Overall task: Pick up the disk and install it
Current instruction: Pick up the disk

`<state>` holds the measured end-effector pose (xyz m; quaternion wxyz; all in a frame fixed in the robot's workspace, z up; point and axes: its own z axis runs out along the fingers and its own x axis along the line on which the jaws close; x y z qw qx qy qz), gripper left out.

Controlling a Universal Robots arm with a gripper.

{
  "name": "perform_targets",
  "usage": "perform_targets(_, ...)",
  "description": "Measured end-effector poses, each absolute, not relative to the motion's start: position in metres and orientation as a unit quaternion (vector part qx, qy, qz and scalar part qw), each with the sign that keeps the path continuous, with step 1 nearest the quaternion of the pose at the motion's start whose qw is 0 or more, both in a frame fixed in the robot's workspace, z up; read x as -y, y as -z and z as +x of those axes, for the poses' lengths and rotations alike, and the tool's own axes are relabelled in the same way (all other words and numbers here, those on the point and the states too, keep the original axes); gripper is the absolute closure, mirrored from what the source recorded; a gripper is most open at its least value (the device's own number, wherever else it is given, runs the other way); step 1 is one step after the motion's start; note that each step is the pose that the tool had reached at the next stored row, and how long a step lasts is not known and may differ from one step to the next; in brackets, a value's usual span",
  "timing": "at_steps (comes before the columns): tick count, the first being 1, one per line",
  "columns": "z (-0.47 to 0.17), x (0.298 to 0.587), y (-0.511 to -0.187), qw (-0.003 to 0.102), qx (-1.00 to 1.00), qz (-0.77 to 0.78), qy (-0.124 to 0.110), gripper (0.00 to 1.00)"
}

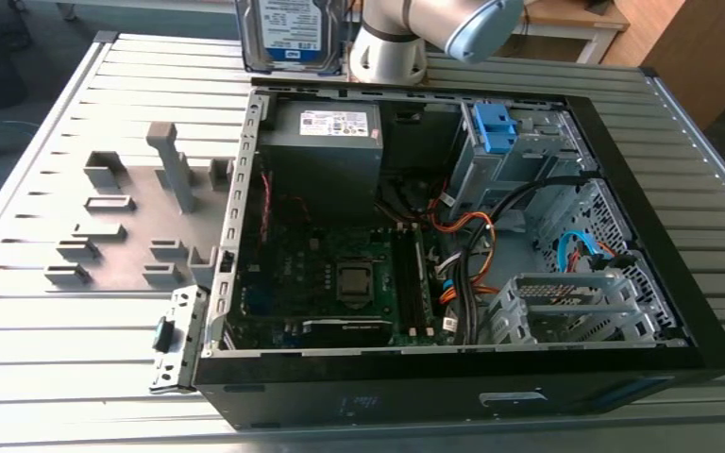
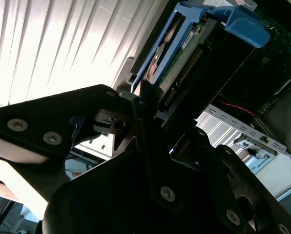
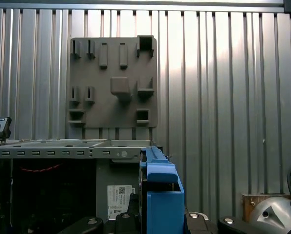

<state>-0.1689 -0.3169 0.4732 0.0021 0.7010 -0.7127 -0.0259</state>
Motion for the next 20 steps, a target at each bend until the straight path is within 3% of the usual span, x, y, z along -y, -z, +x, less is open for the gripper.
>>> perform_targets(20, -0.144, 0.317, -0.473, 0.002, 0.713, 0.701, 0.026, 0.64)
